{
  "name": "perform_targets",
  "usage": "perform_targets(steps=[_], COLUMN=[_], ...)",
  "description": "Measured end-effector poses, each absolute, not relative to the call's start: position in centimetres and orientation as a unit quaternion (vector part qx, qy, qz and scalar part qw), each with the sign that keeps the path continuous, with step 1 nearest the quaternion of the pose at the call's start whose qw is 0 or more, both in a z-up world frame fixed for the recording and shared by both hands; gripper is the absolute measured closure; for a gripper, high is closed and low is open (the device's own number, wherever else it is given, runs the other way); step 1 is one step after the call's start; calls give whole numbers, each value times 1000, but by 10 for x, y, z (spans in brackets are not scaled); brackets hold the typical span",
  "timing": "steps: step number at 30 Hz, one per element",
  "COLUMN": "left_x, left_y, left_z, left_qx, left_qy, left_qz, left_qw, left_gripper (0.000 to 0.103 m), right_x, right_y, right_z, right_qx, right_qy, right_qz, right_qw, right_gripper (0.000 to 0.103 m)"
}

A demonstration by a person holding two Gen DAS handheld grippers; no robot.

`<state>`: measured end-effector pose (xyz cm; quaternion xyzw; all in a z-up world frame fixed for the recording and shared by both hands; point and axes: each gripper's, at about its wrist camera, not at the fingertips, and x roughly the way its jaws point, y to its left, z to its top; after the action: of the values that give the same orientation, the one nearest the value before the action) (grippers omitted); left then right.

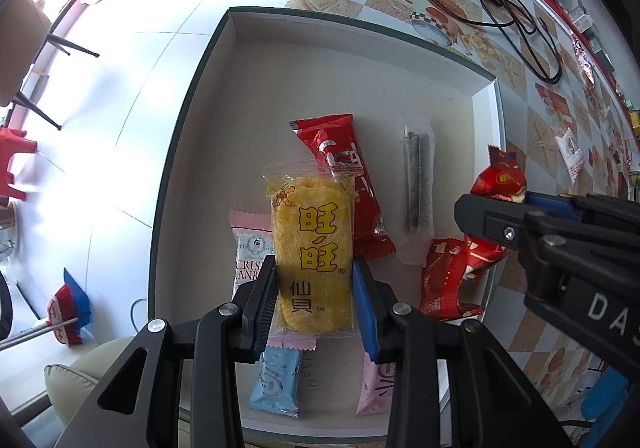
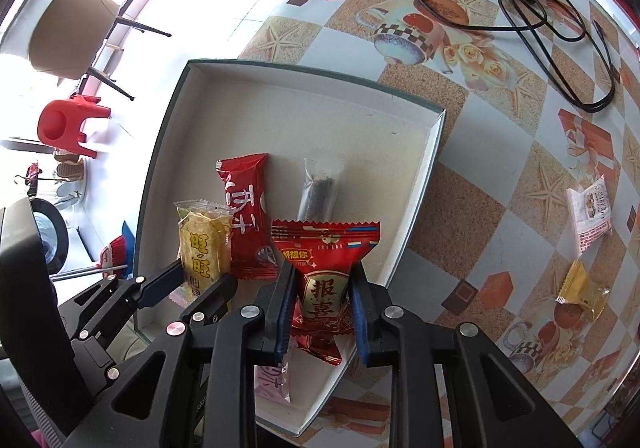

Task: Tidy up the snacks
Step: 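Lower both packets into the tray and open both tools, then move both tools back over the remaining snacks on the table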

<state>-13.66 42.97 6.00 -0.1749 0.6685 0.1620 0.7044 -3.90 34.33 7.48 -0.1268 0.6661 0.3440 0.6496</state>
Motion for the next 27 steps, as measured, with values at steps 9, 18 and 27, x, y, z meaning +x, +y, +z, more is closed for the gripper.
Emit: perform_targets(steps=[9, 18, 27], left_x=[-132, -127, -123], left_y=[426, 426, 402], left_z=[64, 68, 80], left_qx=[-171, -156, -137], left_qy=[665, 672, 672], left_qz=[178, 191, 177], left_qw=[705, 698, 706], left_gripper=[23, 22, 22], right_x=[-40, -33, -18], right_y=[344, 327, 271], right_z=[72, 73, 51], right_qx=[-131, -115, -88], right_qy=[671, 675, 699], right_qz=[341, 321, 257], right_qw=[645, 655, 661], right_gripper=[76, 22, 0])
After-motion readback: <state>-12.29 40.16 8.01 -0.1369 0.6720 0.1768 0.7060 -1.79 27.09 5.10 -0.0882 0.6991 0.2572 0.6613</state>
